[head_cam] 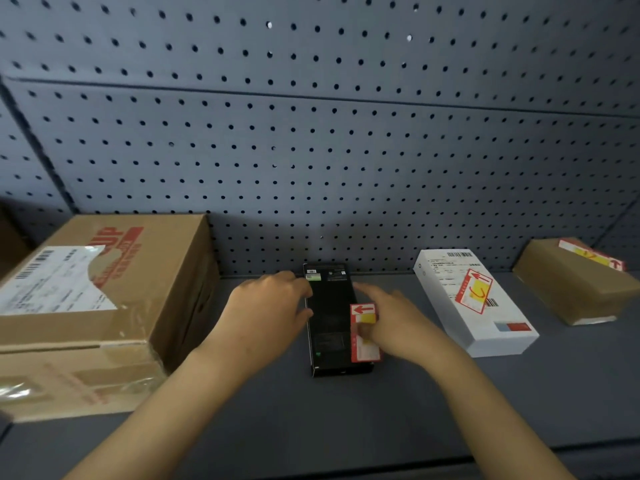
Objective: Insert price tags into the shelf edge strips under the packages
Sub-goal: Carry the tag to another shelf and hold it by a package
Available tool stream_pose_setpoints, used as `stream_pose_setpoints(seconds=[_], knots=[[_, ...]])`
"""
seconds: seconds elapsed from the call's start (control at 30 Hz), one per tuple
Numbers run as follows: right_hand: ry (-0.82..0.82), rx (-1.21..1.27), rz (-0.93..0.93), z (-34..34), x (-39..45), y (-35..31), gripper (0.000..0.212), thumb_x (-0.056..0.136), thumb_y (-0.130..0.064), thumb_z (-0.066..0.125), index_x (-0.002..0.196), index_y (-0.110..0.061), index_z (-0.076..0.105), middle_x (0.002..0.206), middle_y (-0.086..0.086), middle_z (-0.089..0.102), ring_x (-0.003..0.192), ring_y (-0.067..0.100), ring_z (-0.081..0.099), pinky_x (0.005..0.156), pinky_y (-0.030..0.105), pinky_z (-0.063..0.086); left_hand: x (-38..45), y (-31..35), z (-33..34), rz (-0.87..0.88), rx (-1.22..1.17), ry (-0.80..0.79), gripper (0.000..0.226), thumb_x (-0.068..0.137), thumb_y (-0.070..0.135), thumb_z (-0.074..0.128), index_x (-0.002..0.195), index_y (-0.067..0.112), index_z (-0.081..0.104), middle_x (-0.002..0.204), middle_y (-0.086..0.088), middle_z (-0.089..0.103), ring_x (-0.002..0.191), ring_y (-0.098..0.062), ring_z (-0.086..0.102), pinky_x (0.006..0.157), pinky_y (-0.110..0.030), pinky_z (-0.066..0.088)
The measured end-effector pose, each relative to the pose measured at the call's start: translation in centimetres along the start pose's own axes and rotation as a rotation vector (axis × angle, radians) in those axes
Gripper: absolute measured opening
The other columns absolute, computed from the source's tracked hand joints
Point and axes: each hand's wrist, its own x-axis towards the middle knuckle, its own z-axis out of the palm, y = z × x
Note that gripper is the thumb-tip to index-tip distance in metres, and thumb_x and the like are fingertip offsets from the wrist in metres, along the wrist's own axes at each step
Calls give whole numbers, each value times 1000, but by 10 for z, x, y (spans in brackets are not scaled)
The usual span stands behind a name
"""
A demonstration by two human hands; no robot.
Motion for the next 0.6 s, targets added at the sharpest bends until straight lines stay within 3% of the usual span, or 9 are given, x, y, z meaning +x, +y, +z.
stream_pose_setpoints(seconds=[0.07,0.13,0.2,0.27,0.4,0.6], knots=[[-35,26,23,-3,1,4,54,83,-23,68,132,-30,45,121,7,52,100,22,60,81,32,54,-2,2,-2,-5,-2,-1,28,93,39,47,120,32,54,115,11,57,103,-10,58,82,-25,47],[-10,22,10,-6,-1,6,34,81,-24,71,112,-23,57,108,2,58,89,15,60,66,24,52,-6,2,-5,-23,-1,9,28,93,40,47,120,32,55,114,11,58,101,-11,58,83,-26,48],[78,-3,-34,-8,-5,8,13,83,-25,70,91,-21,59,91,-2,60,75,7,57,54,17,41,-10,3,-7,-41,0,13,27,94,39,48,118,31,56,112,9,59,100,-13,59,83,-28,50],[127,34,-67,-10,-9,8,10,83,-21,69,81,-19,59,81,-2,63,67,7,60,53,19,43,-16,7,-9,-52,-1,17,26,94,39,48,117,30,56,113,8,59,100,-13,59,83,-29,50],[137,-83,-74,-10,-18,8,11,86,-25,65,93,-17,61,93,1,64,82,15,60,69,27,48,-29,14,-8,-76,3,17,26,93,37,49,115,27,58,113,7,60,101,-16,59,81,-29,49],[8,-186,20,-8,-39,24,39,86,-49,58,113,-20,57,110,1,63,91,14,58,79,30,50,-48,23,-3,-133,20,5,26,93,39,47,114,28,58,113,8,60,103,-15,59,80,-28,47]])
